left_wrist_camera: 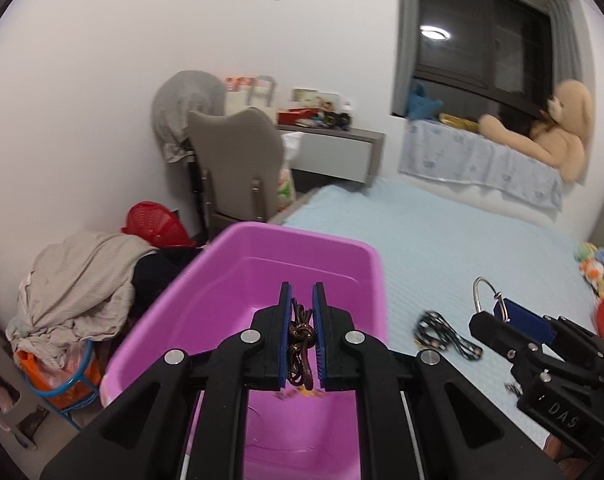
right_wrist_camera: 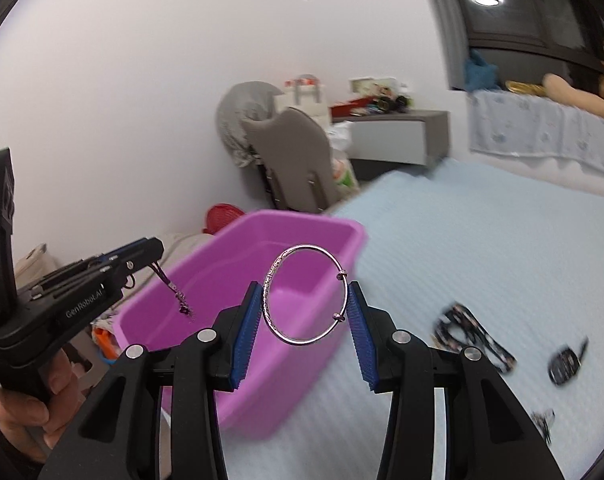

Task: Organize jewelry
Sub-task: 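Carry the cord keychain and silver bangle into the pink tub and release both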

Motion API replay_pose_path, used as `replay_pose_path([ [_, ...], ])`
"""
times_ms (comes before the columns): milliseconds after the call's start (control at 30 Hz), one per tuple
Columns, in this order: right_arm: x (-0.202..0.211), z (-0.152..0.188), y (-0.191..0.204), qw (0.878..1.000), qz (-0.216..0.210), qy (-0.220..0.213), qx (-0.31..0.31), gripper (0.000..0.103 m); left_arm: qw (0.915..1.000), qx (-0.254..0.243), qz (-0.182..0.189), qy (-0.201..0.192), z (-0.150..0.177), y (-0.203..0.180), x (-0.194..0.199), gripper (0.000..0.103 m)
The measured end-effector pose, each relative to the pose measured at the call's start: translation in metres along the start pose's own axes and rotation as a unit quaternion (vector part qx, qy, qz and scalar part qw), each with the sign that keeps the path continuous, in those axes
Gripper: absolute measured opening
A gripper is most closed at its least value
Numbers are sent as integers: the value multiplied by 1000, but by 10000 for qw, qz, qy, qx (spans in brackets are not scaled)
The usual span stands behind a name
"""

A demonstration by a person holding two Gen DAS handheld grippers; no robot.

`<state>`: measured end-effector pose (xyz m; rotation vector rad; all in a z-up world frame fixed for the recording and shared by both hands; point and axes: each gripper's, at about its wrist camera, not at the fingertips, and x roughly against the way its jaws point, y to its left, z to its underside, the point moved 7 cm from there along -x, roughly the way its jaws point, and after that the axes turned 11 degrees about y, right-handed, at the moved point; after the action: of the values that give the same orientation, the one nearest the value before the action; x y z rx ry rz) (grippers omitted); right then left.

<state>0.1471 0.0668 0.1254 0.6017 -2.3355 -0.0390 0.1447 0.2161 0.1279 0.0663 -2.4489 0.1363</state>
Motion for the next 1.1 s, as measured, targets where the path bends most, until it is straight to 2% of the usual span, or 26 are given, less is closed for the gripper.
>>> replay_pose_path([
  [133, -26, -25, 20, 9996, -140, 123, 207, 42, 9996, 253, -1, 119, -10, 30, -12, 11],
  [267, -64, -37, 36, 9980, -227, 452, 373, 42, 9985, 358, -95, 397, -8, 47, -38, 11],
  [500, -138, -30, 35, 9905, -205, 1309, 375, 42, 9888, 677, -224, 1311, 14, 72, -102, 11],
  [767, -182, -22, 29, 9836, -16, 1765, 377, 42, 9794, 702, -446, 1838, 29, 80, -131, 11],
  [867, -192, -22, 24, 9818, 61, 1861, 367, 42, 9757, 783, -479, 1988, 32, 83, -136, 16],
  [933, -194, -20, 22, 9810, 132, 1902, 349, 43, 9754, 839, -490, 1980, 33, 87, -135, 23],
  [967, -193, -20, 21, 9812, 174, 1890, 355, 47, 9753, 855, -516, 1968, 33, 89, -135, 31],
  [1033, -191, -20, 21, 9821, 231, 1834, 359, 54, 9747, 926, -588, 1947, 33, 92, -132, 51],
  [1067, -190, -21, 21, 9826, 238, 1809, 362, 55, 9747, 988, -604, 1911, 33, 94, -130, 71],
  [1100, -188, -21, 21, 9830, 253, 1780, 364, 55, 9762, 1048, -594, 1806, 31, 95, -126, 75],
])
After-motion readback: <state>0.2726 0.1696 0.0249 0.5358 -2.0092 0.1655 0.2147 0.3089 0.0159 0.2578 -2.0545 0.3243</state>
